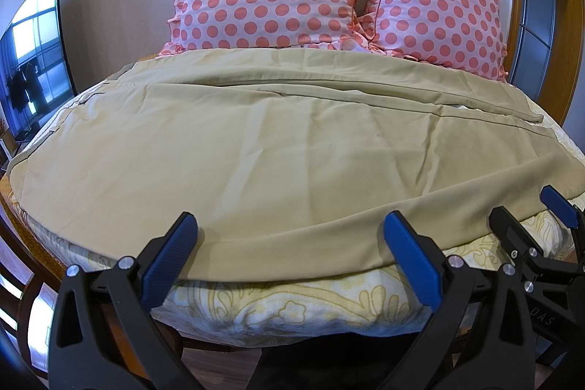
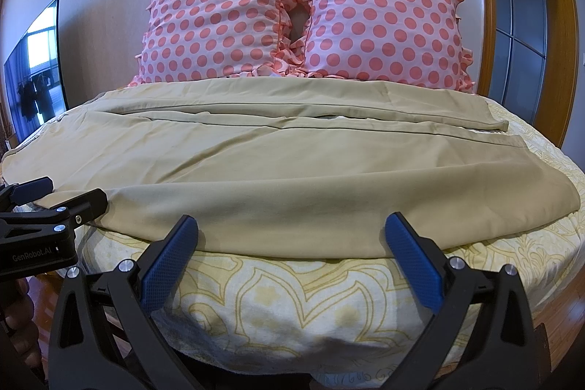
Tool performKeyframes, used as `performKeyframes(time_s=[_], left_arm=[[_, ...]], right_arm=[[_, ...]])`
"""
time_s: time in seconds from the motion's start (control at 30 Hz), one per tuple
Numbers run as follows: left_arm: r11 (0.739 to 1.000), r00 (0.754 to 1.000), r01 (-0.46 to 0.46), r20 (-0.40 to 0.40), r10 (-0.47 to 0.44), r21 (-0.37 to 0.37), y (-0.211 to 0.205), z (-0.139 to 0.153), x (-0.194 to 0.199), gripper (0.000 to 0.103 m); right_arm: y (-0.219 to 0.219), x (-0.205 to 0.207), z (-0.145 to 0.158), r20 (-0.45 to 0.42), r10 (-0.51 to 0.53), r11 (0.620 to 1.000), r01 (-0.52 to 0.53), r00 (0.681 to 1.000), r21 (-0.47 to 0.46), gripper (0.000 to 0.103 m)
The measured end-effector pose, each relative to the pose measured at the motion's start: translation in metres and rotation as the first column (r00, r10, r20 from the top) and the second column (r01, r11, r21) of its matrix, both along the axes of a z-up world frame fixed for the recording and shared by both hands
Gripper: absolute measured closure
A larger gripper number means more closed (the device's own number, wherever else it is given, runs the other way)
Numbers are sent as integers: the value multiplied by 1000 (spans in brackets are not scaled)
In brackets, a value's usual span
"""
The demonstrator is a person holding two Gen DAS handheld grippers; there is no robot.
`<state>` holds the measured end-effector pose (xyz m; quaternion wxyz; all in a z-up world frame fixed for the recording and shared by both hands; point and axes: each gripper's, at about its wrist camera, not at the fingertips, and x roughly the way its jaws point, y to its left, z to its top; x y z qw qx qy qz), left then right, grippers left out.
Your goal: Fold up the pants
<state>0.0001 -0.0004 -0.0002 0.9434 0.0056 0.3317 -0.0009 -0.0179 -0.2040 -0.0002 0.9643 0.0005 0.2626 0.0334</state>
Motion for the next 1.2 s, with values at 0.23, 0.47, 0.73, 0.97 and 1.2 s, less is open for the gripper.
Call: performKeyframes(time_s=[0.23, 0.47, 0.73, 0.97, 1.2], left_arm=[[1000, 1000, 0, 0, 0, 0, 0, 0, 0, 2], [1000, 1000, 0, 1, 0, 0, 0, 0, 0, 2], [1000, 1000, 0, 2, 0, 0, 0, 0, 0, 2], [1000, 1000, 1, 4, -1, 1, 0, 0, 0, 2], [998, 998, 49, -24, -50, -37, 11, 15, 5, 2]], right_arm=[[0, 0, 0, 1, 0, 1000, 0, 1000, 0, 1], [0, 0, 0, 0, 1, 1000, -1, 1000, 0, 1], [0, -1, 0, 2, 0, 1000, 0, 1000, 1, 1], [1, -3, -6, 10, 0, 1000, 0, 1000, 1, 1], [-23, 15, 29, -59, 35, 997, -31, 998, 65, 1]])
